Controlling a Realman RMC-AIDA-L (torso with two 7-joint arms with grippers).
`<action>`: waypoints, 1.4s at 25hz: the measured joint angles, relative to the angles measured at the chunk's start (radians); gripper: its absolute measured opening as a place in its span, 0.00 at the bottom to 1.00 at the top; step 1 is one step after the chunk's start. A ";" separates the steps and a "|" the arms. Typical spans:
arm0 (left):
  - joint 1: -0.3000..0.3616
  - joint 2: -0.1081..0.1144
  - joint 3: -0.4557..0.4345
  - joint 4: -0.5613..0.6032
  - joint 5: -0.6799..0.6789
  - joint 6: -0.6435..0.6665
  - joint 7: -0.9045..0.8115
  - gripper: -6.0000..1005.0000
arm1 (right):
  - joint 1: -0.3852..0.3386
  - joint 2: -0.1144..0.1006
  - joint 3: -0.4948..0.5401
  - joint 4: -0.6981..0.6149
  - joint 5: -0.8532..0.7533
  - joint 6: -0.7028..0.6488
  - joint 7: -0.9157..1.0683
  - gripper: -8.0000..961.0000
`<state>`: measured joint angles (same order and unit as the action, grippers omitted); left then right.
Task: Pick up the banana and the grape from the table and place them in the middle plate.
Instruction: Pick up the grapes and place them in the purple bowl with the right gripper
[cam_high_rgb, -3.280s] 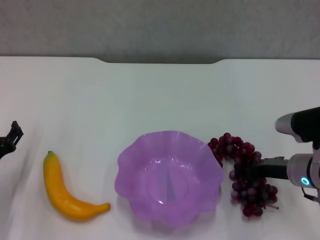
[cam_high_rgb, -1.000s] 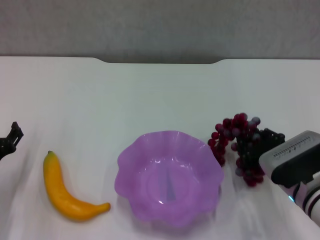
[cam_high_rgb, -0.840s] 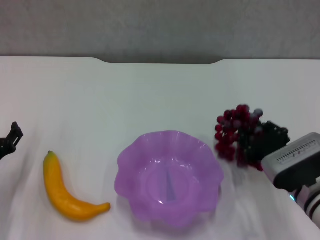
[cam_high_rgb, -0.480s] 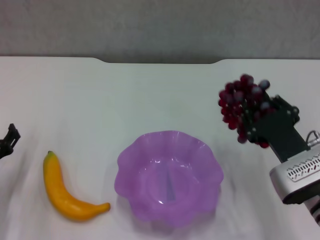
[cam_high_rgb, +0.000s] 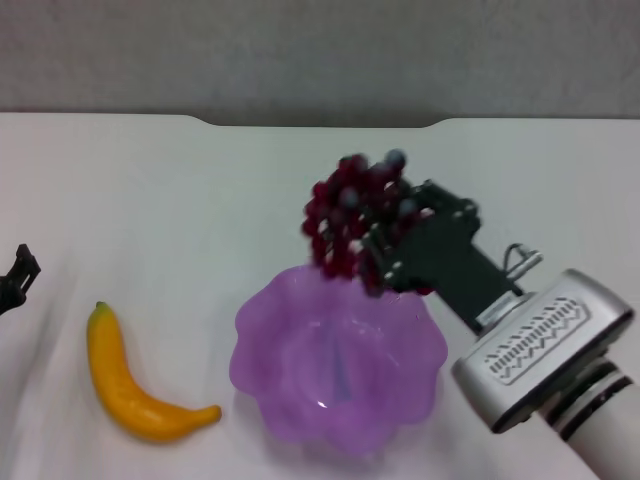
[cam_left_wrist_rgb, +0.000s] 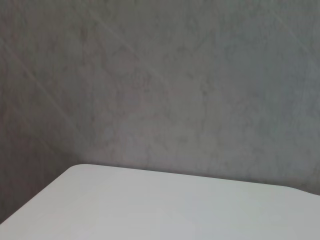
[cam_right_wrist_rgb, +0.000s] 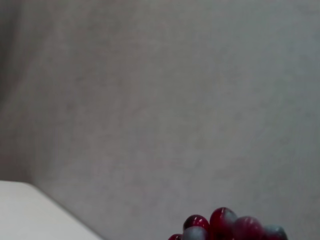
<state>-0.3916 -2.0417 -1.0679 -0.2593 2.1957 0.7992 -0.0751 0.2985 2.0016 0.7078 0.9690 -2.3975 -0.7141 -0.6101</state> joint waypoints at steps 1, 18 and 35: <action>0.000 0.000 0.000 0.000 0.000 0.000 0.000 0.88 | 0.013 0.000 -0.012 -0.012 0.000 0.005 0.013 0.42; -0.009 -0.002 0.000 -0.002 0.001 -0.001 0.000 0.88 | 0.085 0.005 -0.098 -0.198 0.007 0.057 0.189 0.41; -0.010 -0.003 0.002 -0.002 -0.002 -0.002 0.000 0.88 | 0.104 0.006 -0.101 -0.279 0.009 -0.002 0.233 0.53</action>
<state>-0.4015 -2.0448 -1.0656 -0.2608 2.1939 0.7971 -0.0755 0.4021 2.0078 0.6067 0.6905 -2.3887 -0.7157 -0.3771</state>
